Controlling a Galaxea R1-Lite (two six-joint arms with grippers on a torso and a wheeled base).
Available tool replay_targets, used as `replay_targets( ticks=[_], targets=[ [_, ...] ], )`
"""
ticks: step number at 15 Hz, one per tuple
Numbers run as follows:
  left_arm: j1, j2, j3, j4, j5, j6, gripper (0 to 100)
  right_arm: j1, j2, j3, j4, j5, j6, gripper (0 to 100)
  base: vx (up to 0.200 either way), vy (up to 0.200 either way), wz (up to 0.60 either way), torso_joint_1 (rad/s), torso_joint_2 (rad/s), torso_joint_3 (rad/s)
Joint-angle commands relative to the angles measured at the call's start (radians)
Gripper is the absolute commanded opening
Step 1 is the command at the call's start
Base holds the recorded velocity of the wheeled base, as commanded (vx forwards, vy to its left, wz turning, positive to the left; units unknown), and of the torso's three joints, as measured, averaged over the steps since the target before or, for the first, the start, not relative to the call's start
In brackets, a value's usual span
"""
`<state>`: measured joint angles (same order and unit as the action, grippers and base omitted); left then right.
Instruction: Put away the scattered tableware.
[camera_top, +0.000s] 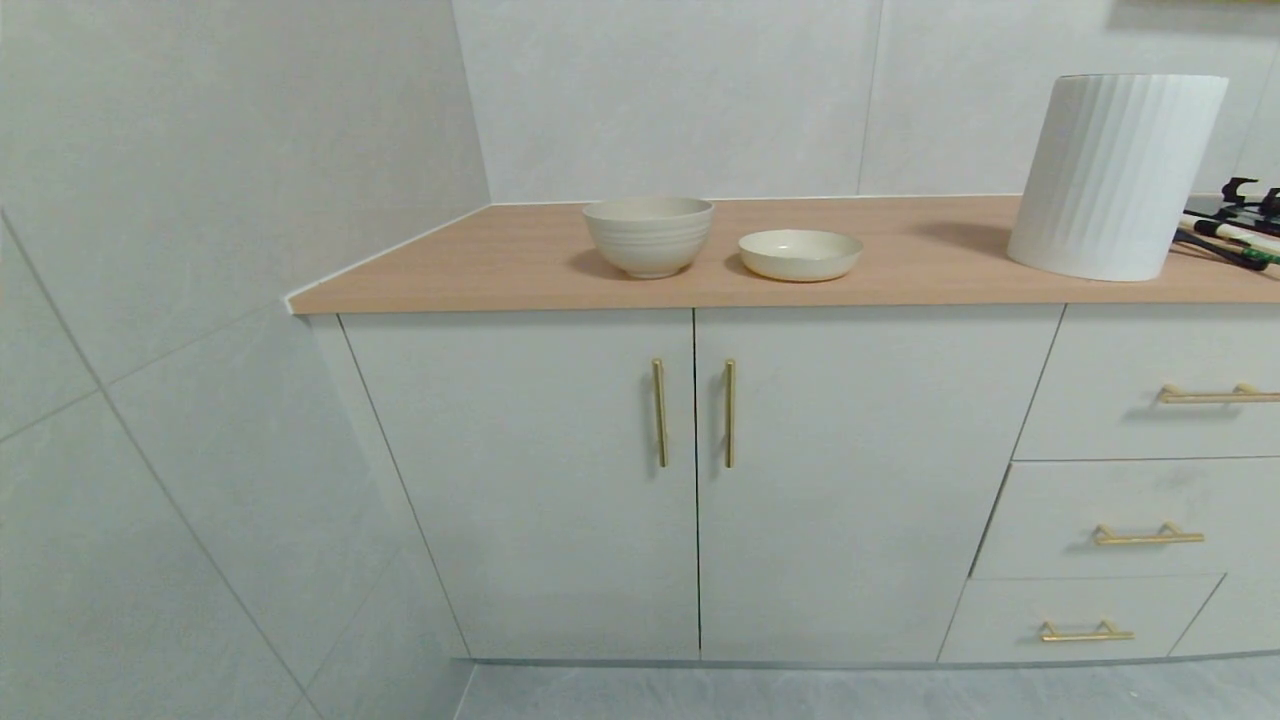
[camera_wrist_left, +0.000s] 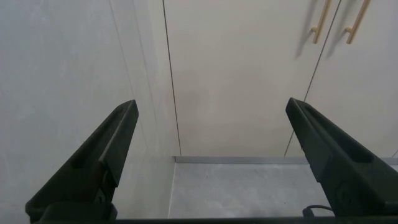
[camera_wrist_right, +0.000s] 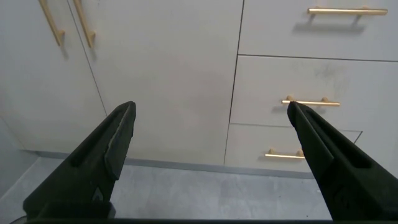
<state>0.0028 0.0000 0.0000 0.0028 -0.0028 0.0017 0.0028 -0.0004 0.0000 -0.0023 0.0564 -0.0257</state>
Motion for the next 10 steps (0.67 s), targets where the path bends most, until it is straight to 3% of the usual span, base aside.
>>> replay_targets(
  ticks=[1,2,3,5,6,7,10],
  targets=[
    [0.0,0.002,0.0,0.0,0.0,0.0,100,0.0,0.0,0.0,-0.001,0.002,-0.003,100,0.0,0.0,0.0,0.0,0.0,0.0],
    [0.0,0.002,0.0,0.0,0.0,0.0,100,0.002,0.007,-0.025,-0.004,0.019,0.004,100,0.0,0.0,0.0,0.0,0.0,0.0],
    [0.0,0.002,0.0,0.0,0.0,0.0,100,0.02,0.069,-0.153,0.001,0.085,0.069,100,0.0,0.0,0.0,0.0,0.0,0.0],
    [0.0,0.002,0.0,0.0,0.0,0.001,100,0.039,0.114,-0.178,0.005,0.118,0.095,100,0.0,0.0,0.0,0.0,0.0,0.0],
    [0.0,0.002,0.0,0.0,0.0,0.001,100,0.077,0.35,-0.216,0.001,0.232,0.084,100,0.0,0.0,0.0,0.0,0.0,0.0],
    [0.0,0.002,0.0,0.0,0.0,0.001,100,0.089,0.49,-0.244,-0.001,0.266,0.084,100,0.0,0.0,0.0,0.0,0.0,0.0],
    [0.0,0.002,0.0,0.0,0.0,0.0,100,0.128,0.792,-0.371,-0.015,0.286,0.084,100,0.0,0.0,0.0,0.0,0.0,0.0]
  ],
)
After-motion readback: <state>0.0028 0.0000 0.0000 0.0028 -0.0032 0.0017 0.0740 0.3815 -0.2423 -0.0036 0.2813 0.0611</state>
